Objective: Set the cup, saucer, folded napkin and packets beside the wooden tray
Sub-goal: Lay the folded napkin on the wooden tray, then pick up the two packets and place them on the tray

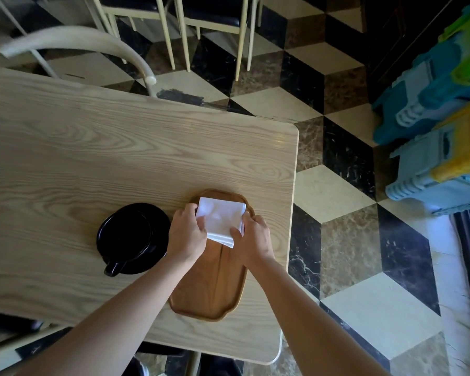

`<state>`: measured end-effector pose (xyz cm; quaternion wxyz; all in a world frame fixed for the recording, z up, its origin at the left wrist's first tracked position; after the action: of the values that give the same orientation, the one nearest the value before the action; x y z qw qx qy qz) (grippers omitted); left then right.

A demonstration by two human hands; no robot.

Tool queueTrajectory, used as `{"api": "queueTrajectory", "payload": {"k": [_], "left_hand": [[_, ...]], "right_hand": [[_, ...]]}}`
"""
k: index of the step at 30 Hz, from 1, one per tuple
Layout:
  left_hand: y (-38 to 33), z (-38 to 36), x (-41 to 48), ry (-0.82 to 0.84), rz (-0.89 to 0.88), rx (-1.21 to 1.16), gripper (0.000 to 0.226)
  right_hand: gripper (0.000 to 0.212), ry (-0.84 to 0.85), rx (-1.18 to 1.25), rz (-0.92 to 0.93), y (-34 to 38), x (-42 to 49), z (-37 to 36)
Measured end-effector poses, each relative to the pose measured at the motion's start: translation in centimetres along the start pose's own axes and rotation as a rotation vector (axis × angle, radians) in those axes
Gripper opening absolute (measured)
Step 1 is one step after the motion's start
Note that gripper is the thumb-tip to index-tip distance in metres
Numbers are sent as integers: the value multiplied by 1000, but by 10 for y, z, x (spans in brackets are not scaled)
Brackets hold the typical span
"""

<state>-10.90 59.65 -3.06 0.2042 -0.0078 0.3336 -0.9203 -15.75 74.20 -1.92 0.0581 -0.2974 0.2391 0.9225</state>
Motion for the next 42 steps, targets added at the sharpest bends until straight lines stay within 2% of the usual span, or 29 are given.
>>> {"api": "queueTrajectory", "payload": {"k": [6, 10, 15, 18, 22, 26, 29, 33, 37, 42], "left_hand": [[-1, 4, -3, 38, -15, 15, 32], [-8, 11, -7, 94, 43, 5, 40], [-21, 36, -20, 184, 50, -23, 50], [-27, 59, -28, 213, 45, -12, 51], [-44, 107, -37, 186, -51, 50, 39], [-55, 164, -46, 76, -173, 138, 19], [-55, 206, -51, 28, -250, 203, 14], [-34, 258, -51, -1, -348, 274, 13], [8, 309, -53, -25, -420, 330, 13], [88, 374, -52, -62, -452, 342, 14]], "right_hand": [[30, -36, 34, 3, -4, -9, 3], [25, -46, -7, 17, -3, -16, 7], [43, -47, -88, 51, 5, -40, 20], [43, -69, -48, 65, 17, -62, 33], [37, -101, -19, 113, 43, -95, 57], [12, -145, 37, 192, 79, -126, 78], [16, -170, 51, 246, 111, -145, 81], [34, -236, 11, 343, 159, -168, 68], [33, -293, -2, 371, 212, -194, 34], [31, -272, -52, 373, 282, -230, -35]]}}
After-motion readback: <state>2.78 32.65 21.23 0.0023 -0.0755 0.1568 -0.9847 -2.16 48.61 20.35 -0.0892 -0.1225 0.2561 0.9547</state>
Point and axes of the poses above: each hand's wrist, its own x-axis towards the middle knuckle, its own z-axis out of the back of the hand, y = z × x, the point moved 2 cm from there along x, towards the middle knuckle, and after that the axes turned 14 degrees about -z, right-handed, at the moved point
